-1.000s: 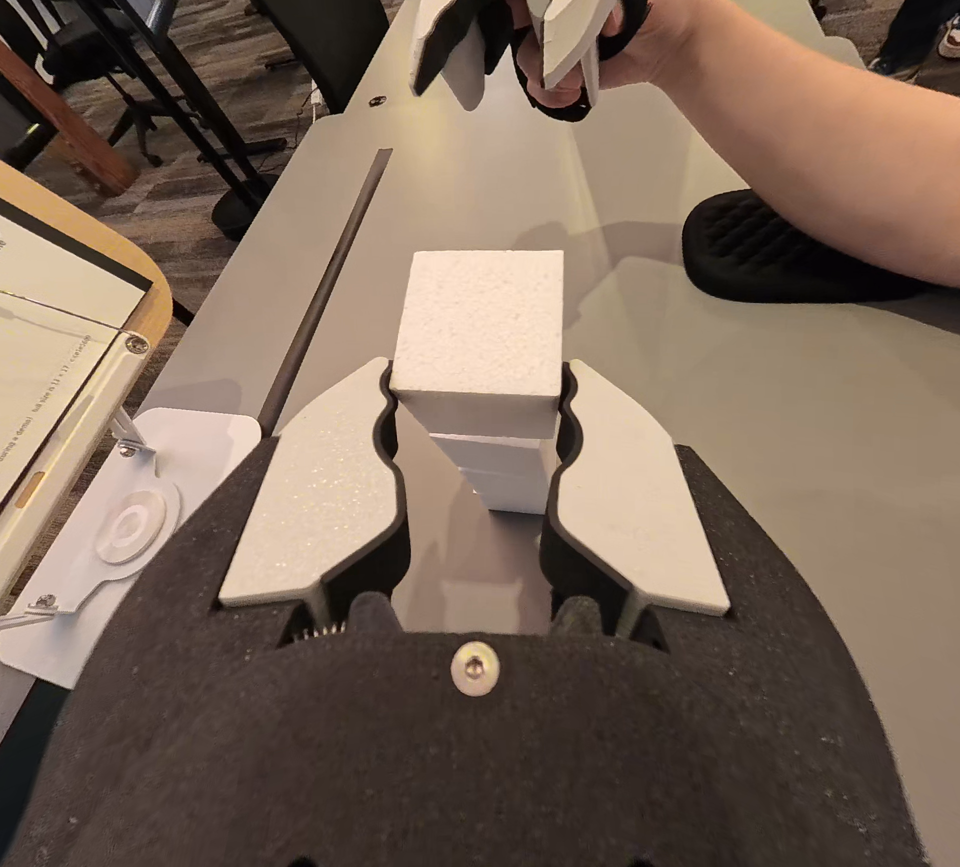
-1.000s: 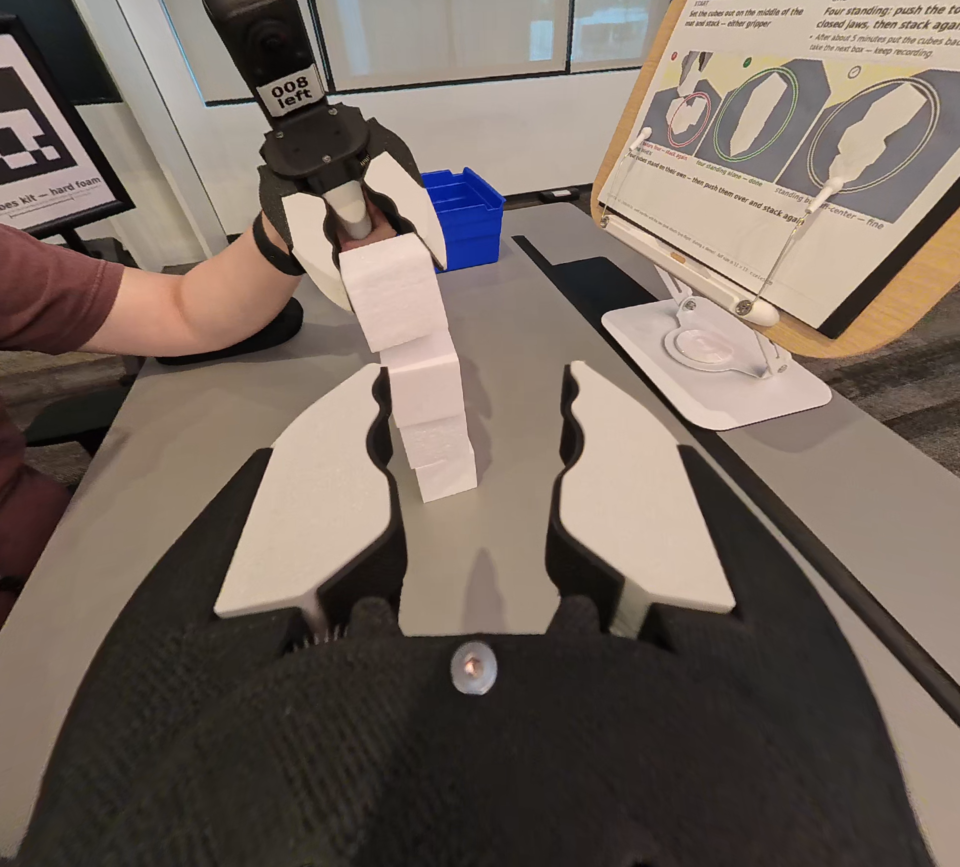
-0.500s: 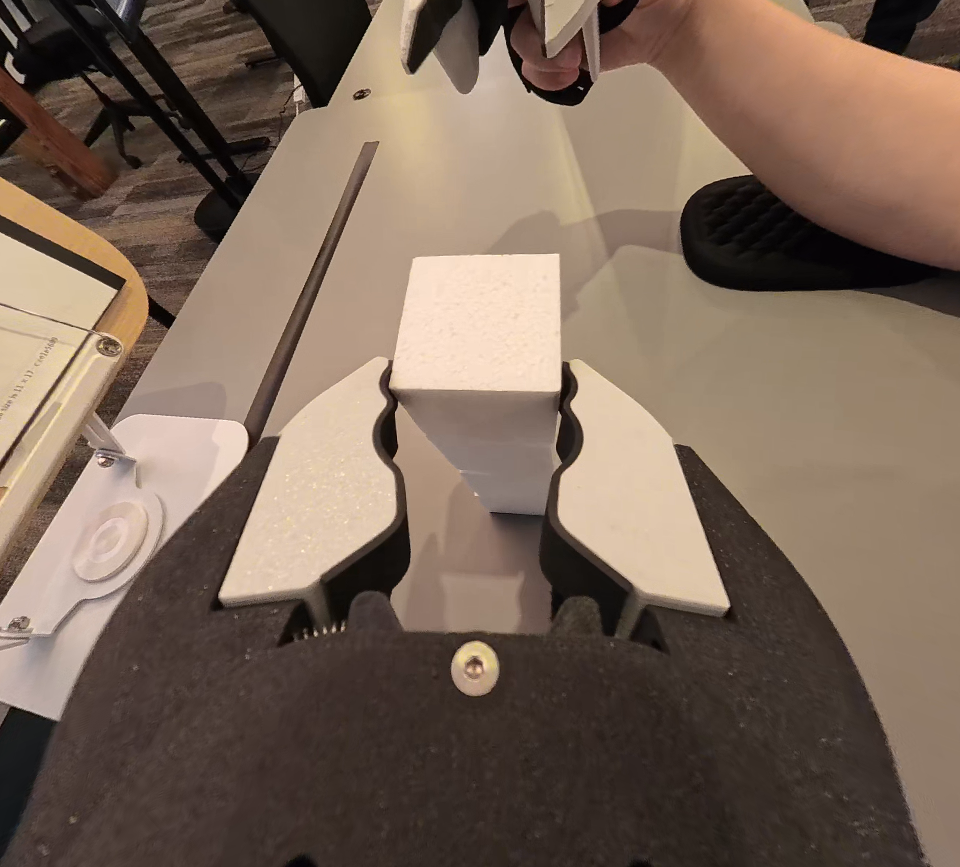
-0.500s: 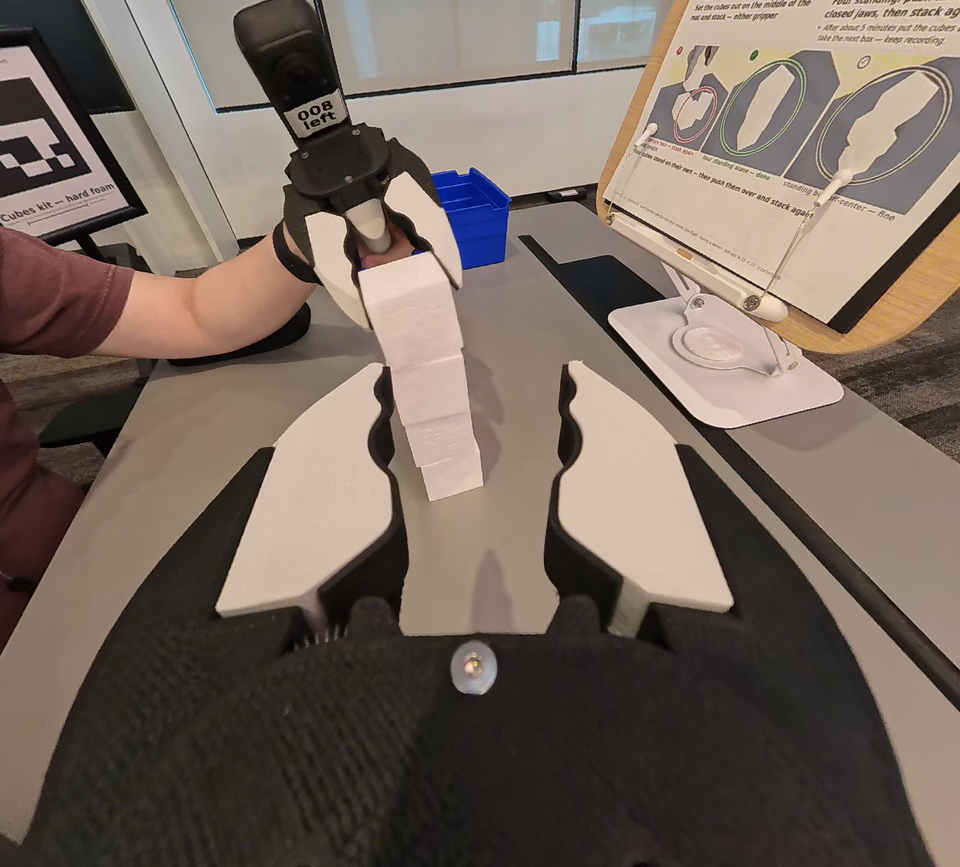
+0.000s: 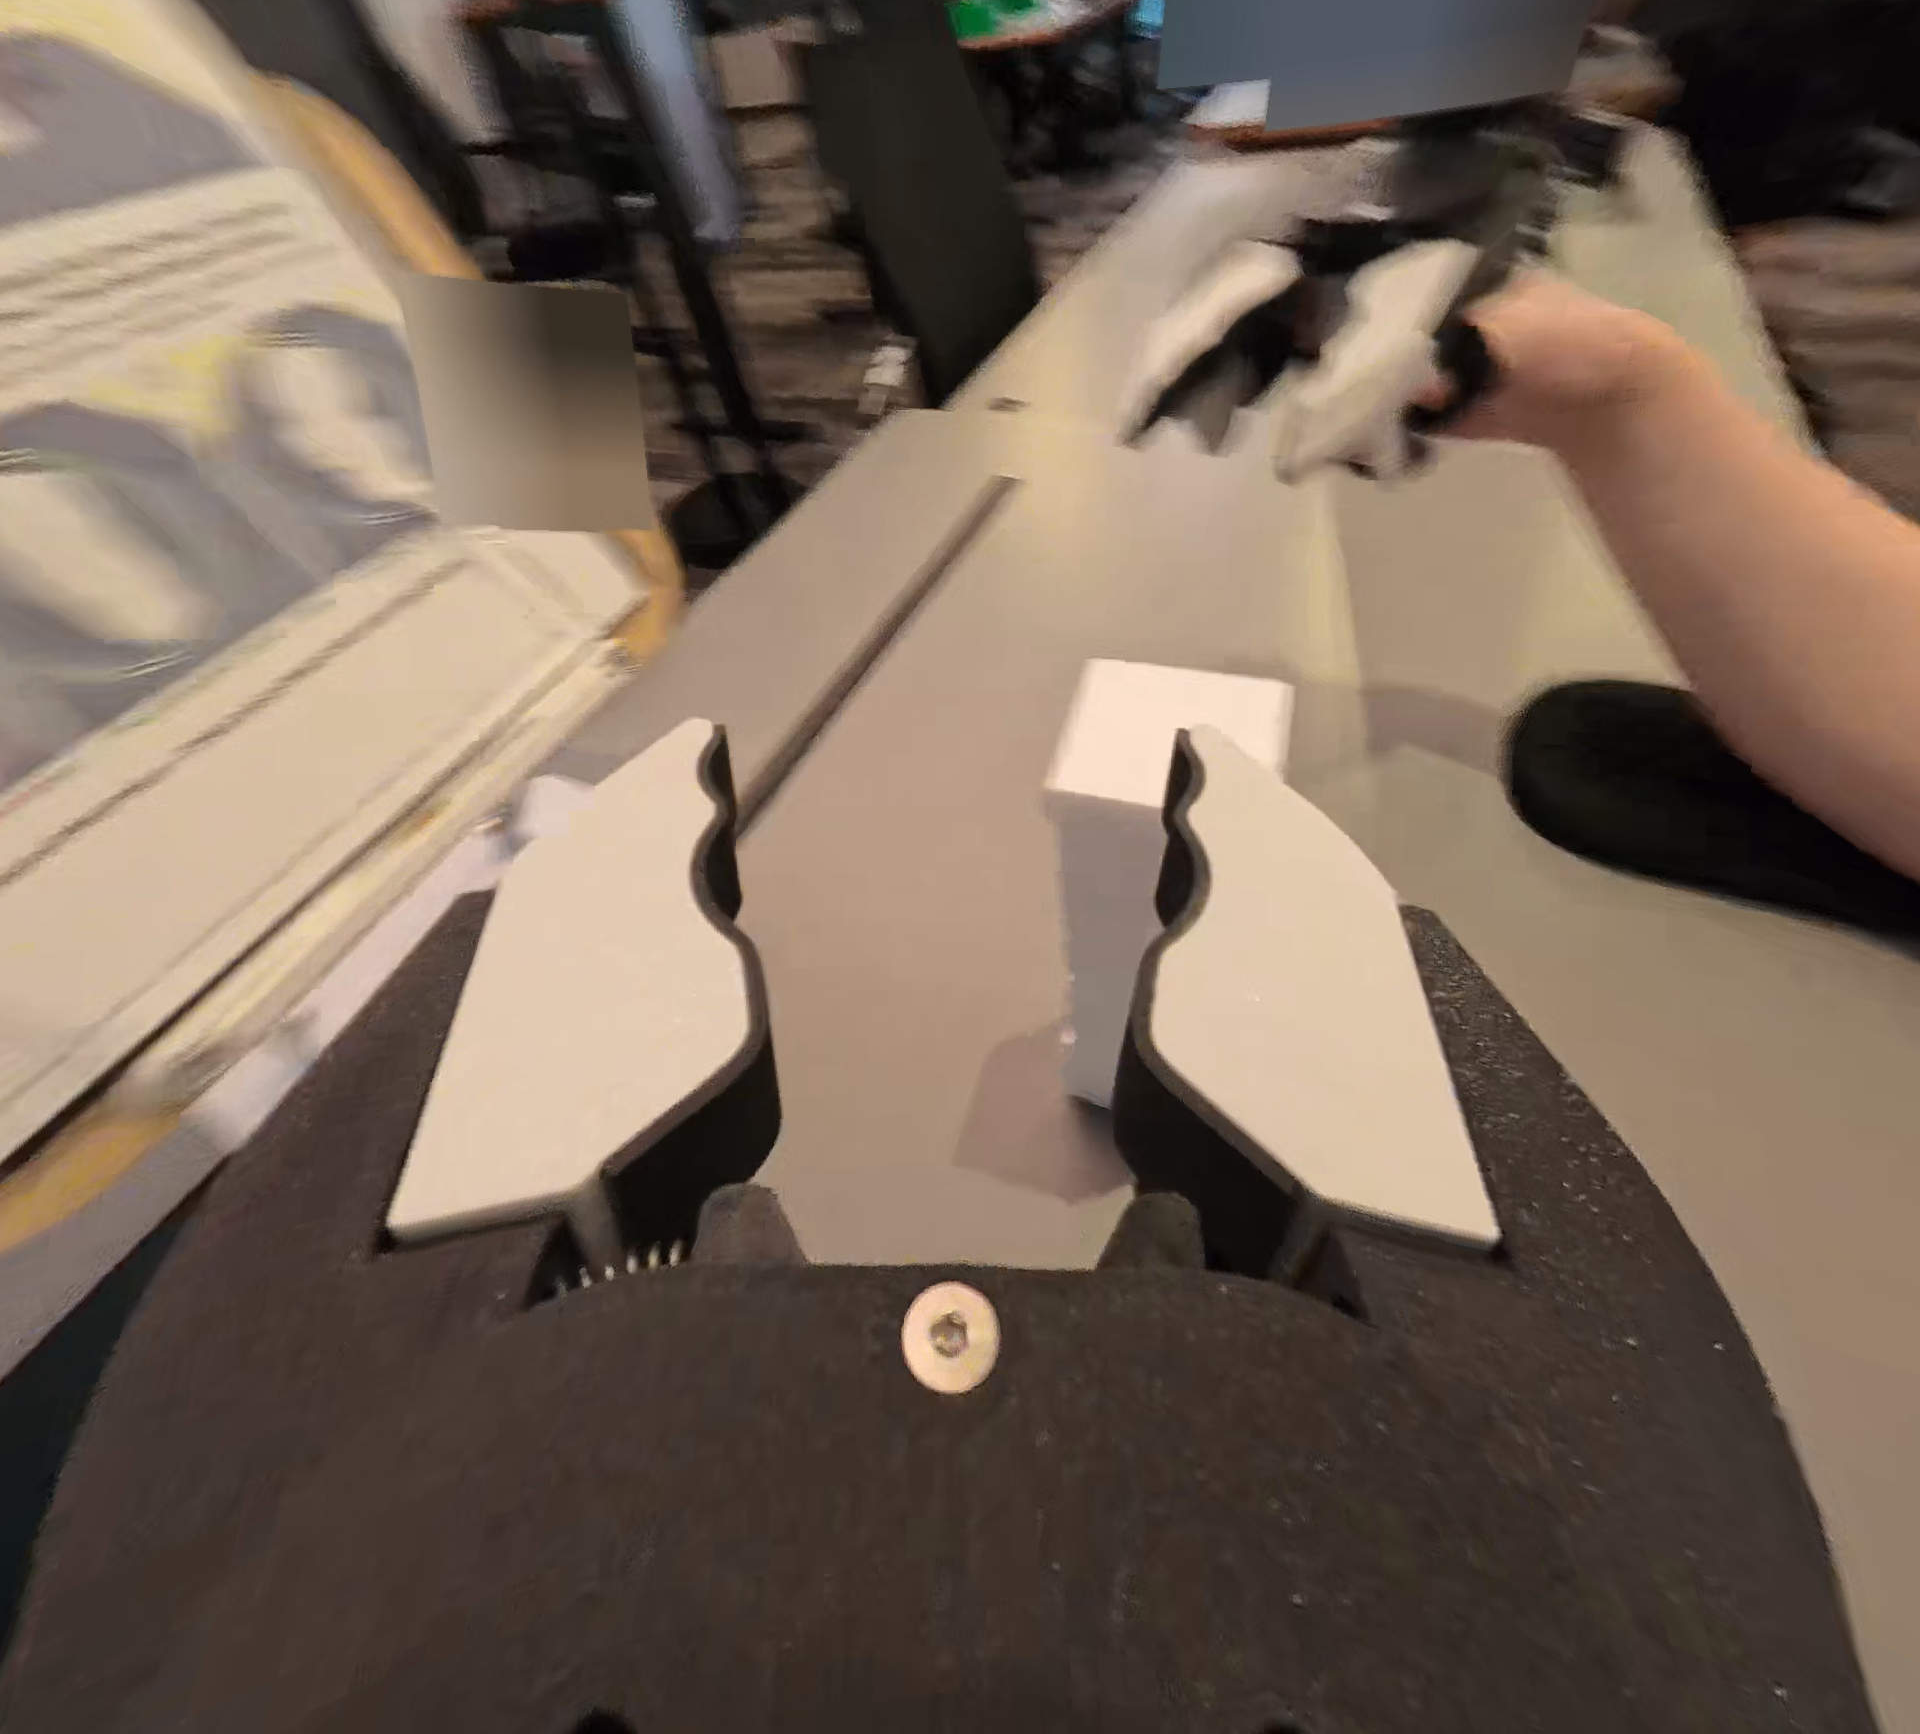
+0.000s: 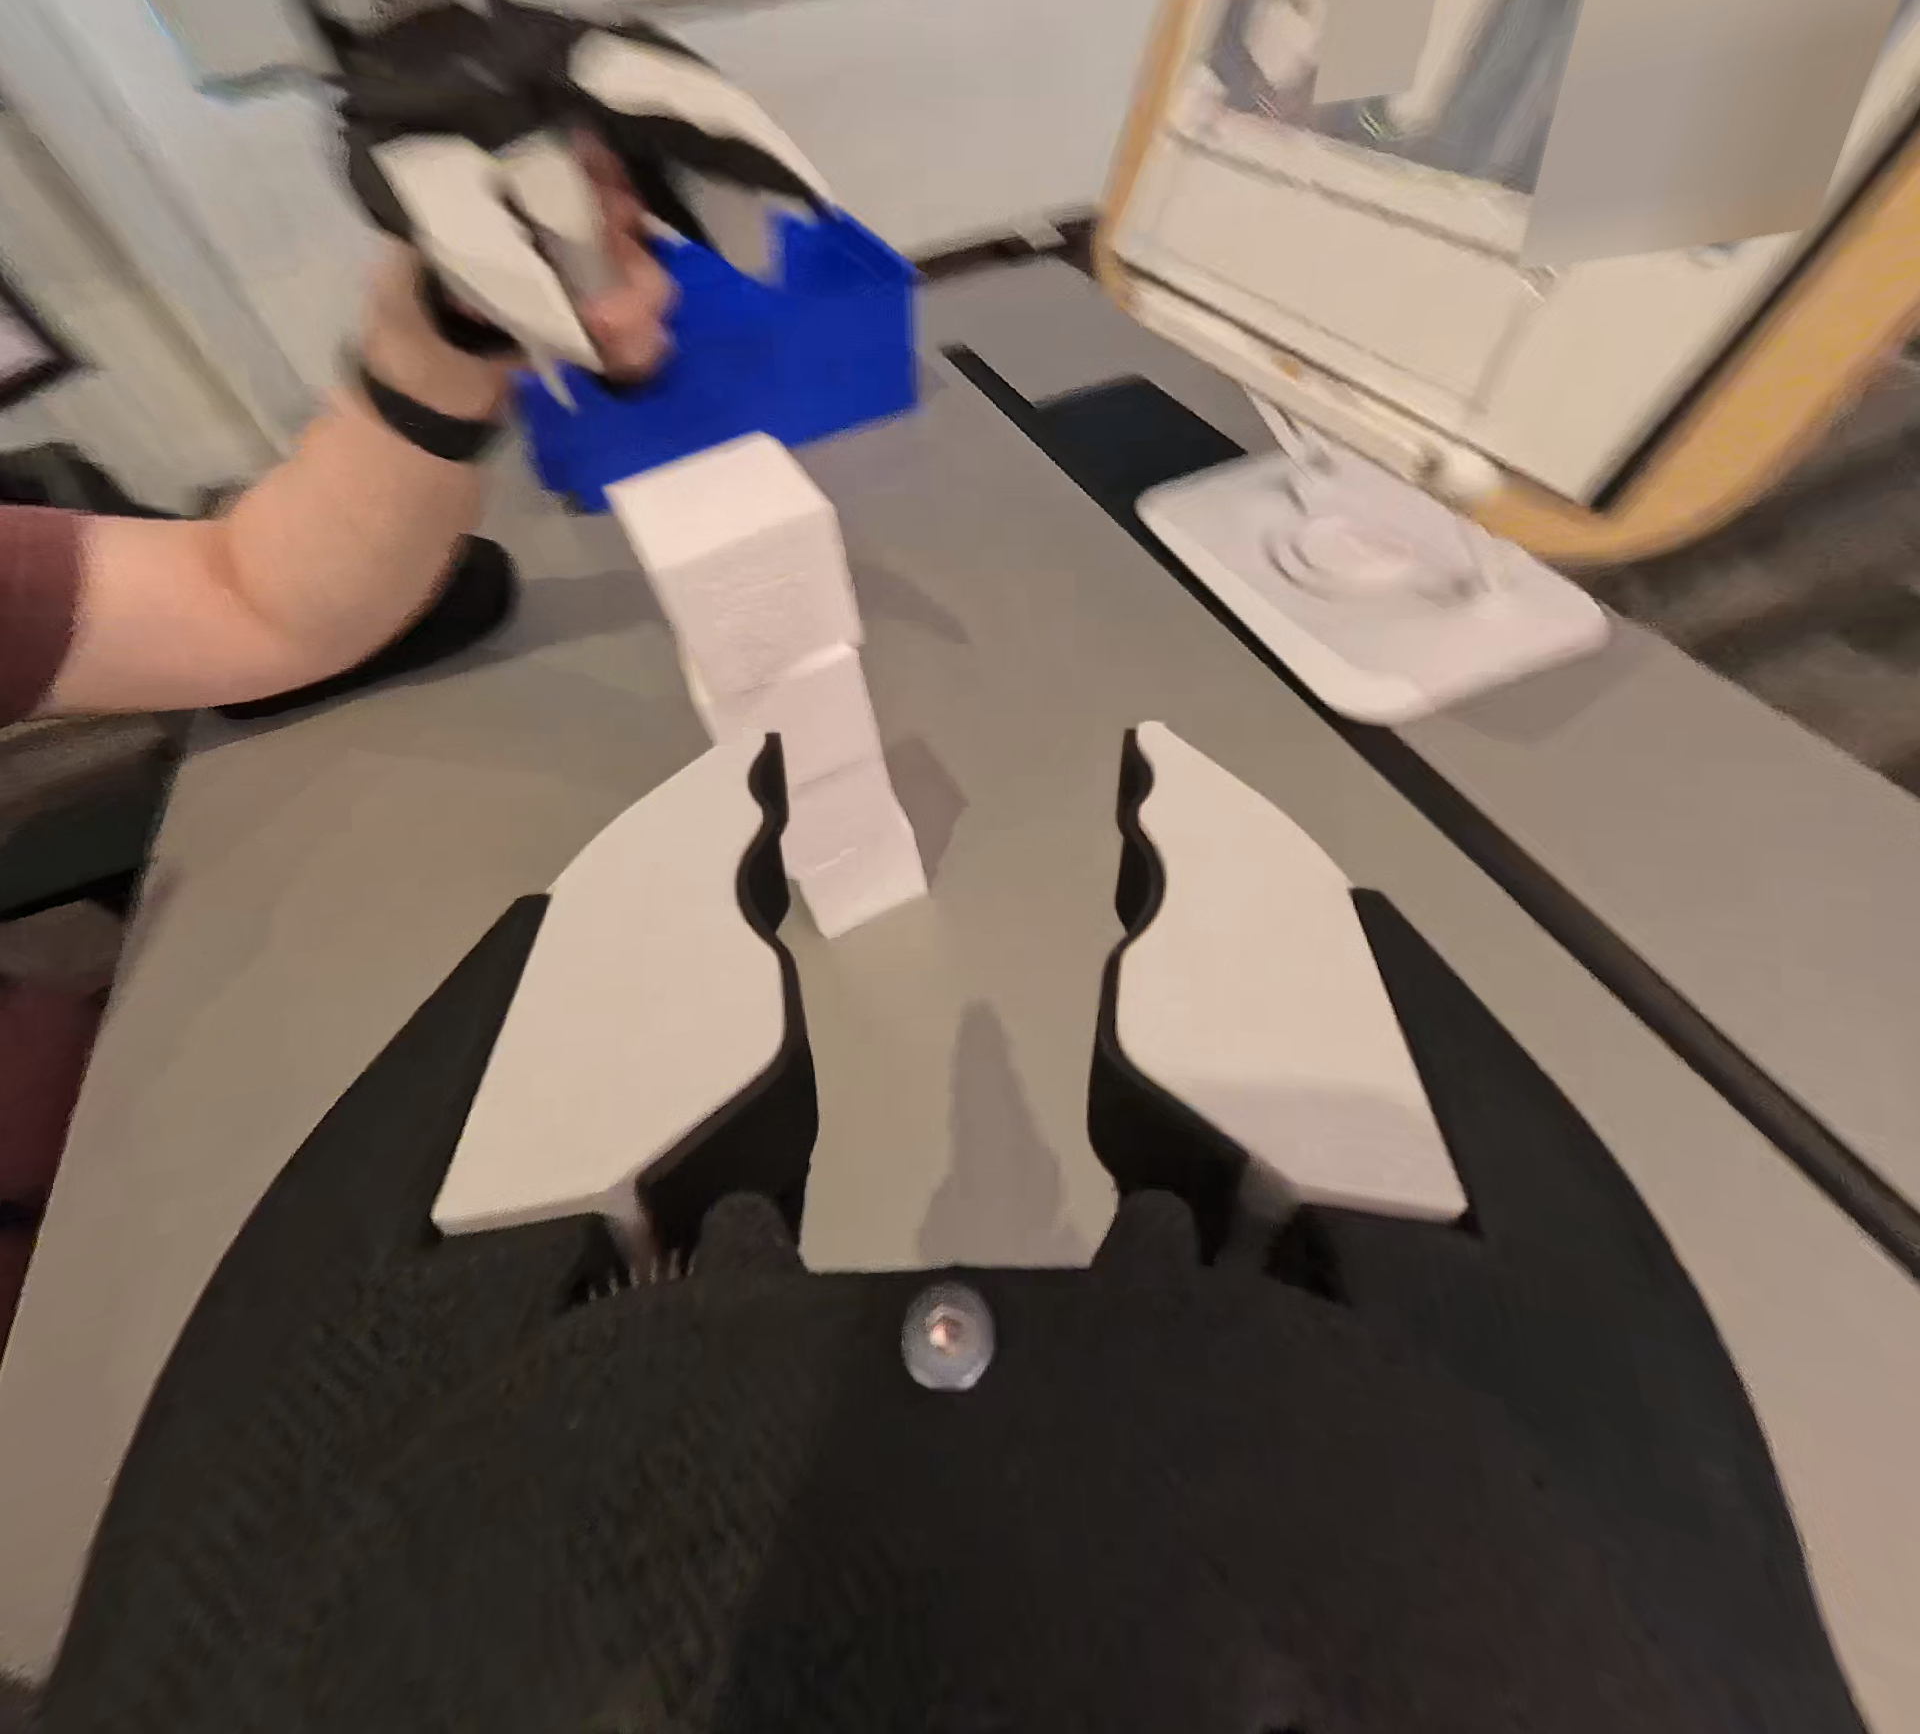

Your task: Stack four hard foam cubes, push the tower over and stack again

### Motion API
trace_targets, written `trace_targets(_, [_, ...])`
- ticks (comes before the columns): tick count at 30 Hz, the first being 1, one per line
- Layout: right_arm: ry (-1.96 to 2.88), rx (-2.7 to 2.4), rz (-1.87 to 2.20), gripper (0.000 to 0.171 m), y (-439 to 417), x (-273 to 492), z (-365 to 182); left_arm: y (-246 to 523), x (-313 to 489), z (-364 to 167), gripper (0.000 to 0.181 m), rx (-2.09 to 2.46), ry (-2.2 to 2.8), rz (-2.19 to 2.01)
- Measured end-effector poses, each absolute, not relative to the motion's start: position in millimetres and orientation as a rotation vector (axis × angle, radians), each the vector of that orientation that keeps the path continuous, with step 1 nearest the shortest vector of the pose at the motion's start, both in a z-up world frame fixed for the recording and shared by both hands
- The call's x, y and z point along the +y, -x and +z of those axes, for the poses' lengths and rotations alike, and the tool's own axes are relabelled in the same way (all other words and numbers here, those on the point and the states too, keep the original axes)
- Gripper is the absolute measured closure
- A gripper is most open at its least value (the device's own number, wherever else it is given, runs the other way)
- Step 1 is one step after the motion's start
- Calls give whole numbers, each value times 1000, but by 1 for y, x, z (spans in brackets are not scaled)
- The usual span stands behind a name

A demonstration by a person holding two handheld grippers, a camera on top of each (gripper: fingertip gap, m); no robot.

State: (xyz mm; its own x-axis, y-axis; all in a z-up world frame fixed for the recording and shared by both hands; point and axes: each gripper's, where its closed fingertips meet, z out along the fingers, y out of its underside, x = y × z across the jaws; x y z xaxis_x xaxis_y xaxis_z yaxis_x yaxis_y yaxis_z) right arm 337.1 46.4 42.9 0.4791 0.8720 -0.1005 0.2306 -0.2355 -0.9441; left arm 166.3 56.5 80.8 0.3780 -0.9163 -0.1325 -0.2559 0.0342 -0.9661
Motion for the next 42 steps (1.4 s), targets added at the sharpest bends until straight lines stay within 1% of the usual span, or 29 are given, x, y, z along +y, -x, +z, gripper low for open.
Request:
trace_targets(2, [2000,-800,603,113,-361,56,28,-126,82,98,110,871,1566,-576])
trace_targets(4, [2228,-648,445,125,-381,54,12,-89,98,110,113,638,1613,-497])
trace_targets(5, [2290,-596,434,136,-382,51,7,-75,103,112,115,549,1625,-477])
trace_targets(7, [2366,-530,516,170,-370,46,-2,-58,111,109,117,433,1627,-431])
trace_targets(9, [2502,-486,494,171,-366,43,-25,-45,123,97,118,370,1648,-303])
trace_targets(12, [2685,-470,318,171,-370,44,-65,-27,139,78,117,281,1681,-92])
trace_targets(18, [2833,-337,226,171,-369,50,-104,-27,147,62,112,238,1692,-99])
trace_targets(23, [2850,-252,160,171,-369,54,-111,-27,149,59,112,242,1702,-93])
trace_targets(31, [2879,-340,179,171,-337,47,-118,-31,150,57,113,263,1729,-134])
trace_targets(42, [2777,-436,206,171,-288,52,-102,-11,137,97,116,227,1662,-225])
